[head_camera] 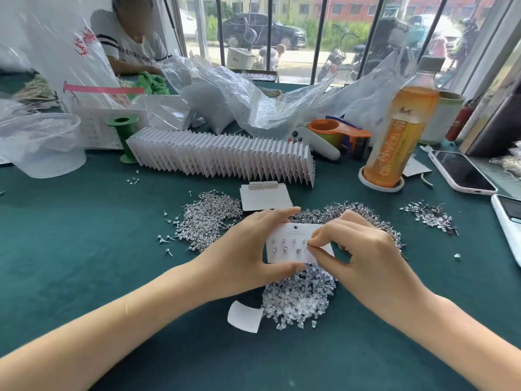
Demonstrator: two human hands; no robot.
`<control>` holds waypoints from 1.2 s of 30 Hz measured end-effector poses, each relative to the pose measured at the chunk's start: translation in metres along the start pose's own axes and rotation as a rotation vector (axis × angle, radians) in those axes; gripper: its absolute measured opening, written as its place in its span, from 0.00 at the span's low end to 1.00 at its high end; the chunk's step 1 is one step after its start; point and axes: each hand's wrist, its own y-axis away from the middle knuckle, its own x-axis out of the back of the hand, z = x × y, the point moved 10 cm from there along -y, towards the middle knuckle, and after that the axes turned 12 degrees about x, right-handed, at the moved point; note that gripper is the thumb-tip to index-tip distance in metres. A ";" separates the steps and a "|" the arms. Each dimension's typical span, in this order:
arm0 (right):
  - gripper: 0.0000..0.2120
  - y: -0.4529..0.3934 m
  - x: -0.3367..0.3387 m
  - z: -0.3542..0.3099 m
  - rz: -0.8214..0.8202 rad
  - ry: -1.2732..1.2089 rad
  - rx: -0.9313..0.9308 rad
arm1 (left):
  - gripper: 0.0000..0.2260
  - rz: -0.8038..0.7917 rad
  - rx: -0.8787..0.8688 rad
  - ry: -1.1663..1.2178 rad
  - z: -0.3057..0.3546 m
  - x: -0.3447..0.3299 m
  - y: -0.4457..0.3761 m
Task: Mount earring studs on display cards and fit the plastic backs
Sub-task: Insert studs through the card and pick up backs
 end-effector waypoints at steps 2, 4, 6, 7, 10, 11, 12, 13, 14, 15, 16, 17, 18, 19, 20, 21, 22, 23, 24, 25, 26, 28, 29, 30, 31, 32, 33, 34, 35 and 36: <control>0.09 0.000 0.001 -0.001 0.018 -0.007 0.006 | 0.34 -0.001 0.000 0.003 0.000 0.000 0.000; 0.09 0.000 0.003 -0.001 0.034 -0.009 0.003 | 0.34 0.005 0.001 0.001 -0.001 0.001 -0.001; 0.09 0.001 0.004 0.001 0.039 -0.009 -0.009 | 0.34 0.011 0.002 0.002 -0.001 0.001 -0.001; 0.09 0.001 0.004 0.002 0.037 -0.011 -0.015 | 0.34 0.014 0.002 0.003 -0.001 0.002 -0.001; 0.08 0.001 0.003 0.001 0.025 -0.007 -0.019 | 0.34 0.021 -0.005 0.005 0.000 0.003 0.000; 0.08 0.001 0.002 0.000 0.014 -0.004 -0.016 | 0.34 0.022 -0.009 0.005 0.000 0.003 0.000; 0.07 0.000 0.001 -0.001 -0.001 0.001 -0.014 | 0.34 0.021 -0.011 0.005 0.001 0.003 0.000; 0.06 0.000 0.000 -0.001 -0.015 0.009 -0.017 | 0.34 0.022 -0.013 0.006 0.001 0.003 0.000; 0.06 0.000 0.000 -0.001 -0.025 0.018 -0.026 | 0.34 0.025 -0.014 0.009 0.001 0.003 0.000; 0.06 0.001 0.001 0.000 -0.026 0.020 -0.044 | 0.34 0.029 -0.015 0.011 0.001 0.004 0.000; 0.06 0.002 0.003 0.002 -0.015 0.007 -0.073 | 0.34 0.035 -0.015 0.014 0.002 0.005 0.000; 0.07 0.004 0.006 0.006 0.010 -0.019 -0.116 | 0.34 0.041 -0.015 0.018 0.002 0.006 0.000; 0.08 0.007 0.011 0.009 0.045 -0.049 -0.172 | 0.34 0.048 -0.016 0.025 0.002 0.008 0.000; 0.09 0.010 0.015 0.015 0.079 -0.078 -0.241 | 0.34 0.055 -0.019 0.036 0.003 0.009 0.000; 0.12 0.014 0.018 0.021 0.105 -0.111 -0.321 | 0.34 0.062 -0.024 0.047 0.004 0.010 0.001; 0.16 0.018 0.017 0.029 0.120 -0.154 -0.409 | 0.34 0.070 -0.030 0.056 0.005 0.012 0.001; 0.22 0.023 0.016 0.037 0.127 -0.204 -0.500 | 0.35 0.078 -0.036 0.062 0.006 0.013 0.002; 0.29 0.028 0.012 0.043 0.129 -0.266 -0.583 | 0.35 0.086 -0.043 0.069 0.007 0.014 0.003; 0.34 0.031 0.007 0.047 0.127 -0.342 -0.656 | 0.35 0.095 -0.051 0.079 0.009 0.015 0.003; 0.38 0.034 0.001 0.049 0.120 -0.435 -0.723 | 0.35 0.104 -0.063 0.091 0.011 0.017 0.004; 0.40 0.037 -0.007 0.050 0.104 -0.536 -0.781 | 0.35 0.113 -0.076 0.104 0.013 0.019 0.004; 0.38 0.039 -0.023 0.045 0.044 -0.722 -0.858 | 0.35 0.124 -0.100 0.122 0.016 0.021 0.005; 0.35 0.038 -0.029 0.041 0.016 -0.795 -0.879 | 0.35 0.125 -0.105 0.123 0.017 0.021 0.006; 0.31 0.038 -0.034 0.038 -0.008 -0.854 -0.894 | 0.35 0.126 -0.108 0.119 0.018 0.020 0.006; 0.29 0.038 -0.038 0.035 -0.025 -0.900 -0.905 | 0.35 0.127 -0.110 0.114 0.018 0.020 0.007; 0.27 0.038 -0.041 0.033 -0.038 -0.931 -0.912 | 0.35 0.129 -0.111 0.110 0.019 0.019 0.008; 0.26 0.038 -0.043 0.032 -0.044 -0.949 -0.915 | 0.35 0.128 -0.110 0.108 0.019 0.019 0.008; 0.25 0.038 -0.044 0.031 -0.044 -0.957 -0.916 | 0.35 0.125 -0.108 0.109 0.019 0.018 0.009; 0.23 0.038 -0.044 0.031 -0.038 -0.961 -0.914 | 0.35 0.122 -0.105 0.109 0.019 0.018 0.009; 0.23 0.038 -0.044 0.031 -0.029 -0.962 -0.911 | 0.35 0.120 -0.103 0.107 0.019 0.017 0.009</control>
